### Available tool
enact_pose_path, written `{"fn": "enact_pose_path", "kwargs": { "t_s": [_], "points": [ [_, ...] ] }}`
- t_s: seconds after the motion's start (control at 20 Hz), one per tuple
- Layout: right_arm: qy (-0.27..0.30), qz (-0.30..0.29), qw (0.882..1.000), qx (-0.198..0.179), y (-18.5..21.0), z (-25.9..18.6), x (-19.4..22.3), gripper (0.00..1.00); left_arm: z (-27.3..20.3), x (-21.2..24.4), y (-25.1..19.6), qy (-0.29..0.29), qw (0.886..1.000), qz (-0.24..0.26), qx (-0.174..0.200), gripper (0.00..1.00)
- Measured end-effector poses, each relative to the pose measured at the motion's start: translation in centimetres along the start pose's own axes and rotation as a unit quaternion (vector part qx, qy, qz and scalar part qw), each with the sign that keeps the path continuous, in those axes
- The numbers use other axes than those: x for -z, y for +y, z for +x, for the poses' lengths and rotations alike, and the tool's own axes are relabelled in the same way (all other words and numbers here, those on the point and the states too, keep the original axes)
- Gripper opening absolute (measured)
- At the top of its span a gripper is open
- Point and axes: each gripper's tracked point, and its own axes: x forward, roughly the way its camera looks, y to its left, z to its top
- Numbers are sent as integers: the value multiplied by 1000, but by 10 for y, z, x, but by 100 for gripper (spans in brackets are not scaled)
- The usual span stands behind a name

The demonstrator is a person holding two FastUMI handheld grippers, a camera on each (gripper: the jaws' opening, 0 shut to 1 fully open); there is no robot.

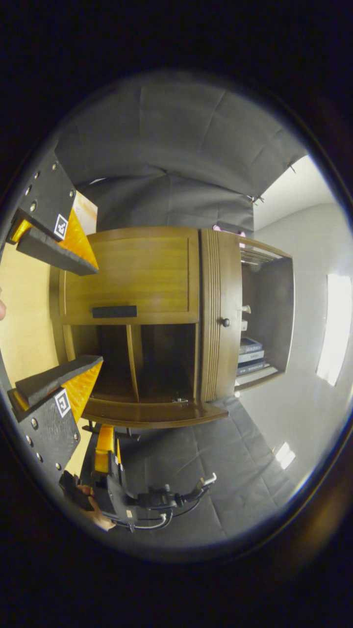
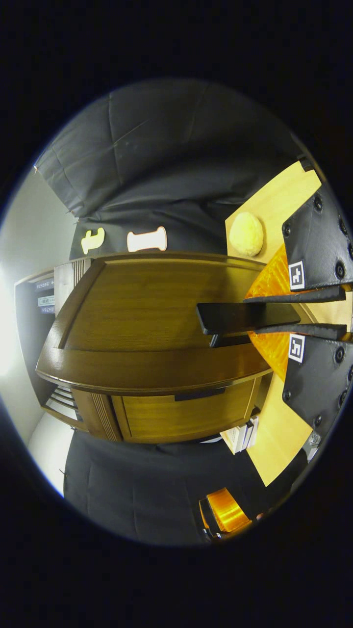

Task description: Open the right door of the double-door shoe cabinet with the right hand, and open the left door with the left hand.

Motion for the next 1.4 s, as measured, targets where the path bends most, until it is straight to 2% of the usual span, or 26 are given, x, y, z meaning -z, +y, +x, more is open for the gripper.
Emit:
{"fn": "enact_pose_path", "kwargs": {
  "t_s": [0.15,0.2,0.3,0.35,0.45,0.5,0.55,0.6,0.7,0.75,0.8,0.85,0.9,1.05,1.1,1.15,1.25,1.4],
  "points": [
    [2,5,1000,20,-18,-7,1,16,0,-1,-2,1,1000,0,11,94],
    [1,6,1000,28,-24,-8,2,19,0,2,-3,0,1000,0,14,94],
    [1,8,999,44,-37,-12,2,15,2,2,-6,1,1000,0,21,94],
    [3,11,999,51,-43,-14,2,18,2,1,-7,1,1000,1,24,94],
    [3,12,998,63,-54,-16,3,15,1,2,-10,3,1000,1,30,94],
    [4,11,997,70,-59,-16,3,18,1,2,-11,4,999,3,32,94],
    [4,11,997,75,-64,-19,2,14,1,3,-12,6,999,4,34,94],
    [4,11,997,80,-69,-19,3,16,2,4,-13,7,999,6,35,94],
    [1,14,996,84,-77,-23,2,3,3,4,-14,7,999,7,37,94],
    [-3,16,996,84,-80,-25,0,12,4,4,-15,8,999,8,38,94],
    [-5,16,996,88,-85,-27,-1,12,4,5,-16,9,999,9,38,94],
    [-7,15,996,92,-90,-30,0,2,5,6,-17,10,999,9,38,94],
    [-9,14,995,97,-95,-33,1,12,5,7,-16,11,999,10,38,94],
    [-13,23,993,115,-111,-45,-1,12,8,8,-18,12,999,10,40,94],
    [-14,28,992,121,-116,-47,-2,2,10,10,-18,11,999,10,40,94],
    [-14,30,991,129,-120,-51,-3,12,13,11,-18,12,999,11,39,94],
    [-19,31,989,142,-131,-60,-1,12,18,14,-18,14,999,9,39,94],
    [-34,38,989,139,-128,-70,-2,12,27,16,-17,14,999,8,35,94]
  ]
}}
